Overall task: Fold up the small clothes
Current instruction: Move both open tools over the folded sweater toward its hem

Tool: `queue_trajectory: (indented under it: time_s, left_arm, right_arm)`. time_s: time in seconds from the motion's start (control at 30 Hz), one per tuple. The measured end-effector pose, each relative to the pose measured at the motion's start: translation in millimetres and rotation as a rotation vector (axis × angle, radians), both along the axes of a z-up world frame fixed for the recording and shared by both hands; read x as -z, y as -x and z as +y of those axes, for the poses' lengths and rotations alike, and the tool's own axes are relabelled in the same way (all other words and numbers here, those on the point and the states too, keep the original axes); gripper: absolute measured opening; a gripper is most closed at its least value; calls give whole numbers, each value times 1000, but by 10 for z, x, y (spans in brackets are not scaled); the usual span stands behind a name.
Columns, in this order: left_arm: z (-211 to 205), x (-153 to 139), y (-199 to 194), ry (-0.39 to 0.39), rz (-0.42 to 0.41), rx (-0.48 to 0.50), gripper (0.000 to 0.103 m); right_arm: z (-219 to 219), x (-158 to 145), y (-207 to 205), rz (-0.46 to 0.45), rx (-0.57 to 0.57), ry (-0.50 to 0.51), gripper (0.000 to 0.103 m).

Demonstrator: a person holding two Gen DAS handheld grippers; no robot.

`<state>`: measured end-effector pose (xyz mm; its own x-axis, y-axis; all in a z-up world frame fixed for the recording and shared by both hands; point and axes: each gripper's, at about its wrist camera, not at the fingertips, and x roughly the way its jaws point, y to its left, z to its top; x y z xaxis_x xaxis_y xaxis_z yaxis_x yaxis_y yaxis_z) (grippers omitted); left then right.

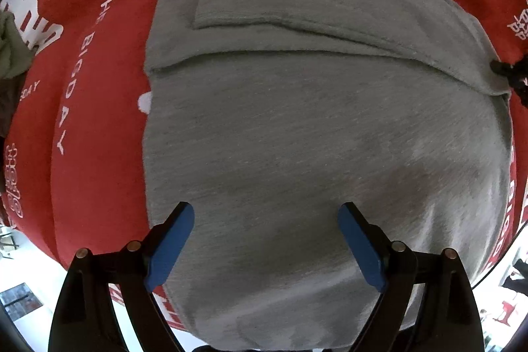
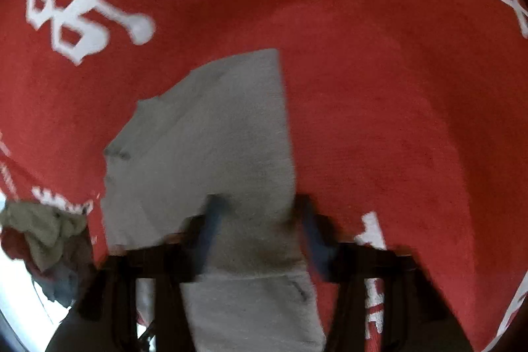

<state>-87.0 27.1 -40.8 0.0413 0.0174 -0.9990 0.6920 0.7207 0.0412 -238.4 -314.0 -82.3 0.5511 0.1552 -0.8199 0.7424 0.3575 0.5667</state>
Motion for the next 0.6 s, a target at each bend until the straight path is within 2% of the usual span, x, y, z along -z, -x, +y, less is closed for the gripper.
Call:
queue_trajectory:
  time_s: [0.07,0.13,0.2,0.23,0.27,0.33,0.4,0.53,0.6]
  left_arm:
    - [-39,13,28,-2,0,5,90]
    - [-63,27,40,-13,2,13,90]
    - [-125,39,41,-18,6,13,90]
    - [-169,16,44,-14,3,13,90]
    - [-174,1,44,-13,0,17,90]
    - [-178,-2,42,-16,0,23,90]
    - [-170,-6,24,-14,3,22,90]
    - [-190,-93,52,6,4,23,90]
    - [-164,-147,58,18,3,35,90]
  right_arm:
    - [10,-69,-32,25,-28,46,9]
    - [-24,-66,-38,91,-48,116,9]
    - [-75,28,-8,124,-38,100,10]
    - [-96,34,21,105,-15,85,11]
    - [-93,16,41,100,-7,81,15]
    - [-22,-83,84,105,-2,98,32]
    - [71,-180,115,93,-14,114,38]
    - [391,-490,184,55,-73,154,46]
    - [624,-626,193,47,-105,173,47]
